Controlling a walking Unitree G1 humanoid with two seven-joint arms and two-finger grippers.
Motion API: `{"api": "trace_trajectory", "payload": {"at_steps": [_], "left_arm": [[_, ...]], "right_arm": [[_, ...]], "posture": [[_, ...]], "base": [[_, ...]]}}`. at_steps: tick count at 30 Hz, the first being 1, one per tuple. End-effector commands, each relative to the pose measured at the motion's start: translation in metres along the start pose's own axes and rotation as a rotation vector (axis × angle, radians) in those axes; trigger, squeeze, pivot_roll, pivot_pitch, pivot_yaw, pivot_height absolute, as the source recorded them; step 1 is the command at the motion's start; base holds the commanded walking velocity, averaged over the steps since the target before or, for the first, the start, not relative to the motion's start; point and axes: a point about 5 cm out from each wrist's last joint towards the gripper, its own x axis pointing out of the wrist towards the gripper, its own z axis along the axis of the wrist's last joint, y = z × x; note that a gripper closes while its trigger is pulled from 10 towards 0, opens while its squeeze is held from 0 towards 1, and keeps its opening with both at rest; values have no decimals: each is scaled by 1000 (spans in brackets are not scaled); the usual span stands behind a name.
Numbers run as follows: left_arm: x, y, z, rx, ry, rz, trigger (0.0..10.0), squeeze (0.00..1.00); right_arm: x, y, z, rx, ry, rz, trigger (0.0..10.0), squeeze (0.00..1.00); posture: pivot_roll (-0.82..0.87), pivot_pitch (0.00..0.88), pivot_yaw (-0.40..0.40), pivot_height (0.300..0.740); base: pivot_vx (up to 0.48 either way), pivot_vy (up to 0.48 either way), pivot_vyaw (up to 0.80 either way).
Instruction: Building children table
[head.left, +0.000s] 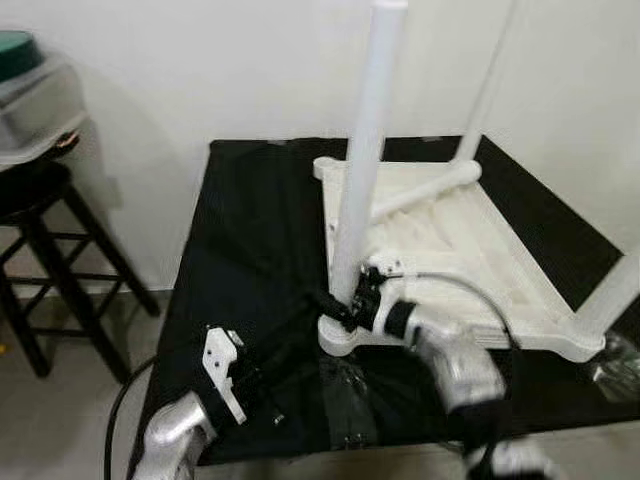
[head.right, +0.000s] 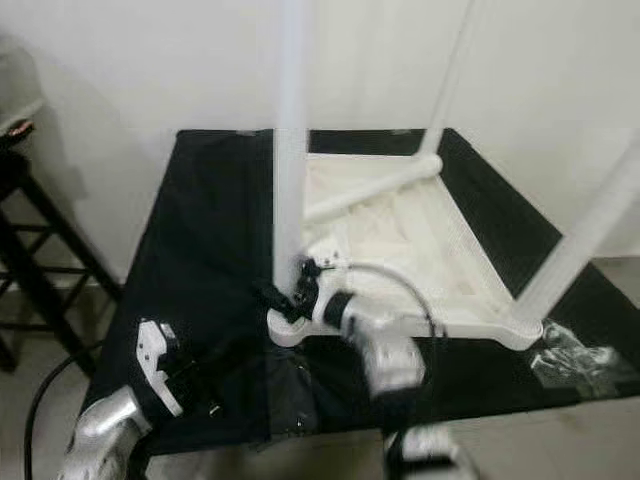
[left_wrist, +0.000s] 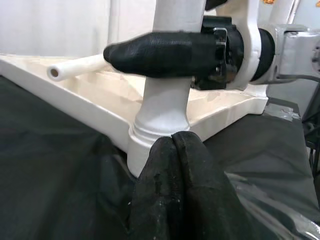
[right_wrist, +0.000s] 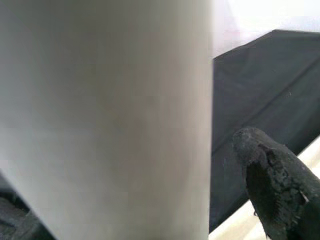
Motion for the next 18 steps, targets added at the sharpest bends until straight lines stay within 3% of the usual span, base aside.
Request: {"api": "trace_trajectory", "payload": {"at_steps": [1,11,12,18], "left_arm": [[-2,-2,-2,-1,11,2,10000,0],[-3,-4,-2,-2,12,2,10000,0],[-4,-4,-2,-2,13,1,10000,0],[-3,-3,-2,0,16,2,10000,0]], "right_arm": [[1,-3,-1,-1,3,16,10000,0],[7,-18,19,-28,-4,87,9686,0],[9,-19,22,-22,-13,128,0,0],[10,-14,18,-41,19,241,0,0]], "posture": [[105,0,-51,740],[123,0,-51,740],[127,0,-54,740],[122,0,-52,740]], "base": [[0,0,0],[0,0,0],[0,0,0],[0,0,0]]}}
